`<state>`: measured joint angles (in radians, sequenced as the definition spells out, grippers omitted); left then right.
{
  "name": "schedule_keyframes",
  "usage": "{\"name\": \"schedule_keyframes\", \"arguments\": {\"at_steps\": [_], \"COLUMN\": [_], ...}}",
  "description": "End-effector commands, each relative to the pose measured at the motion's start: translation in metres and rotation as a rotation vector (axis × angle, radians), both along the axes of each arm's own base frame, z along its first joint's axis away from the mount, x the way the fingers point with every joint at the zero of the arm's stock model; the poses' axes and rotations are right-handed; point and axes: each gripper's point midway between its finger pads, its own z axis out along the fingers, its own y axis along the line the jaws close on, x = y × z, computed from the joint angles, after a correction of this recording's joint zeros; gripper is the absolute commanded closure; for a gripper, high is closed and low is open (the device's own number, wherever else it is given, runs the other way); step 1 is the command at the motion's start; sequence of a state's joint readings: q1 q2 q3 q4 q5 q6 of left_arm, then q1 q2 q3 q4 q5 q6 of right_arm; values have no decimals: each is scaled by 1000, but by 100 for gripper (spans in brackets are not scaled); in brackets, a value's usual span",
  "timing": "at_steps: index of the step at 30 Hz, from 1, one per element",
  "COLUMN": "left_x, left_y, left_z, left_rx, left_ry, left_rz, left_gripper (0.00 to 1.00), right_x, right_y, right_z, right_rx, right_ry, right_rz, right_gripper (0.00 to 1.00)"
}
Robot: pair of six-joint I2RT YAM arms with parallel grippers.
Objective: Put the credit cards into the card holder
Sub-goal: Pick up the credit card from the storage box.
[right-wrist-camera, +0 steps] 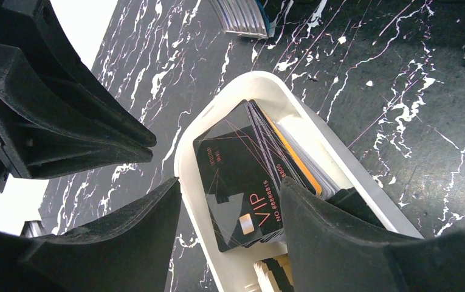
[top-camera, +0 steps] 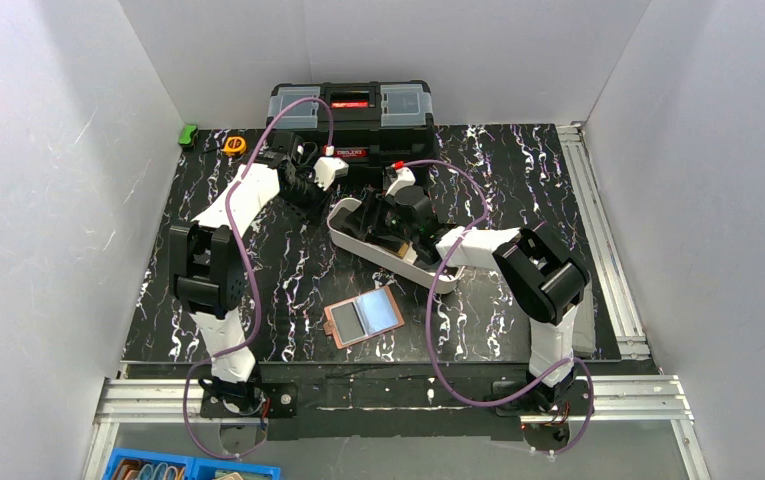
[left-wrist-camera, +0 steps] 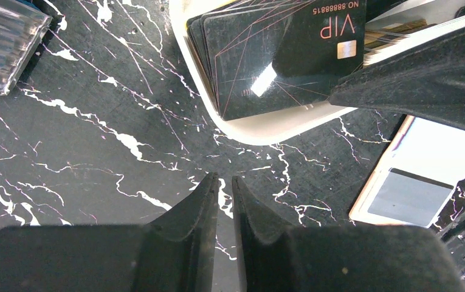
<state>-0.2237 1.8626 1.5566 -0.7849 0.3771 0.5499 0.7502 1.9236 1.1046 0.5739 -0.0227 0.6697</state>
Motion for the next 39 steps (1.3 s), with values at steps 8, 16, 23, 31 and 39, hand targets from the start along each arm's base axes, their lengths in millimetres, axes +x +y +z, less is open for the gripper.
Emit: {"name": "schedule_keyframes", "arguments": {"at_steps": [8, 16, 23, 31, 39], "left_x": [-2, -2, -2, -2, -2], "left_y": [3, 5, 5, 5, 6], "left_z": [20, 20, 20, 21, 22], "left_rx": [-9, -2, 1, 3, 5], "left_ry": [-49, -54, -55, -60, -64], "left_rz": [1, 0, -2, -4, -9], "left_gripper": [87, 87, 87, 87, 87], "right_x": [-11, -33, -40, -25, -15], "right_y": [6, -5, -10, -14, -14], "right_z": [25, 20, 23, 19, 2], "right_rx": [73, 106, 112, 135, 119], "right_ry": [-17, 30, 36, 89, 159], "right_rz": [40, 54, 51, 13, -22], "right_gripper": [35, 39, 41, 40, 41]}}
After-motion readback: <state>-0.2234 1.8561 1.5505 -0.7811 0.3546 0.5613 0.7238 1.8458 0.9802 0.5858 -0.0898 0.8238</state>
